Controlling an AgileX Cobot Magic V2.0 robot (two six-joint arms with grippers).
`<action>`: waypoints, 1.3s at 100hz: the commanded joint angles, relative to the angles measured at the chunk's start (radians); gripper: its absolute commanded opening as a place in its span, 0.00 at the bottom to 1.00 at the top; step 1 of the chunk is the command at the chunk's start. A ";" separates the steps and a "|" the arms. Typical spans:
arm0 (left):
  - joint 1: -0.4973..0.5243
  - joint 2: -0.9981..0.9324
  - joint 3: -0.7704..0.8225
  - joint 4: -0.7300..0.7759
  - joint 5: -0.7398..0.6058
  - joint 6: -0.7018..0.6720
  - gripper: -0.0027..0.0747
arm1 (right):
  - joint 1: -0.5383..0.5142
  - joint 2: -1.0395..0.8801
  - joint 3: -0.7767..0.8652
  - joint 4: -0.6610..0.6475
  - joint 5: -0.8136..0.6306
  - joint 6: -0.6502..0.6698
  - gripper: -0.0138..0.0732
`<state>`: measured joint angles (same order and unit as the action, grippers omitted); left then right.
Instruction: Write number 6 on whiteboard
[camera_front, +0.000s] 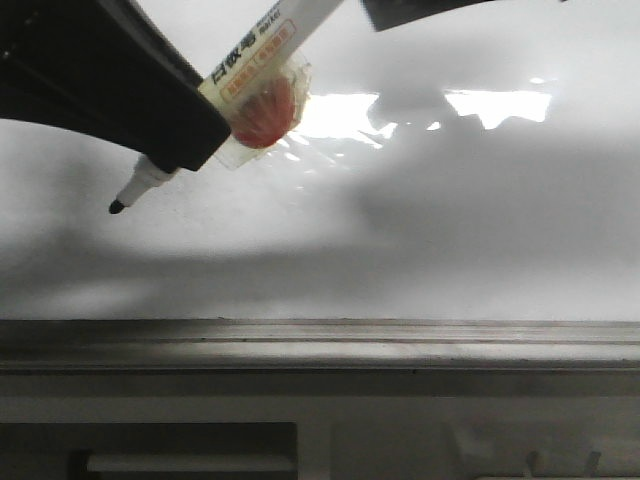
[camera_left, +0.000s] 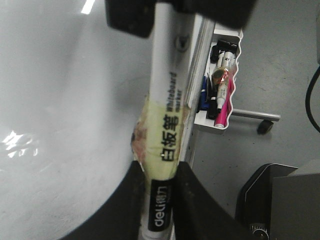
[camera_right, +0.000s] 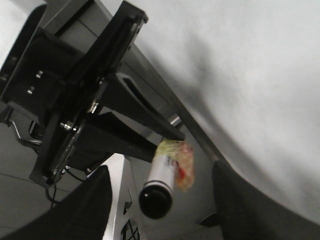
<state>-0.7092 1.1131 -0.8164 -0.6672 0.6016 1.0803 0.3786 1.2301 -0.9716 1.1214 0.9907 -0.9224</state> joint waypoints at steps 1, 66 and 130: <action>-0.011 -0.016 -0.034 -0.024 -0.059 -0.019 0.01 | 0.027 0.016 -0.048 0.047 0.000 -0.016 0.61; -0.011 -0.018 -0.034 -0.024 -0.075 -0.019 0.01 | 0.075 0.101 -0.080 0.030 -0.008 -0.031 0.09; 0.244 -0.203 -0.050 -0.094 0.009 -0.112 0.72 | 0.071 -0.078 0.007 -0.015 -0.298 -0.034 0.09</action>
<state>-0.5347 0.9797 -0.8570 -0.6910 0.6452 0.9951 0.4538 1.2358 -0.9665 1.0785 0.7966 -0.9409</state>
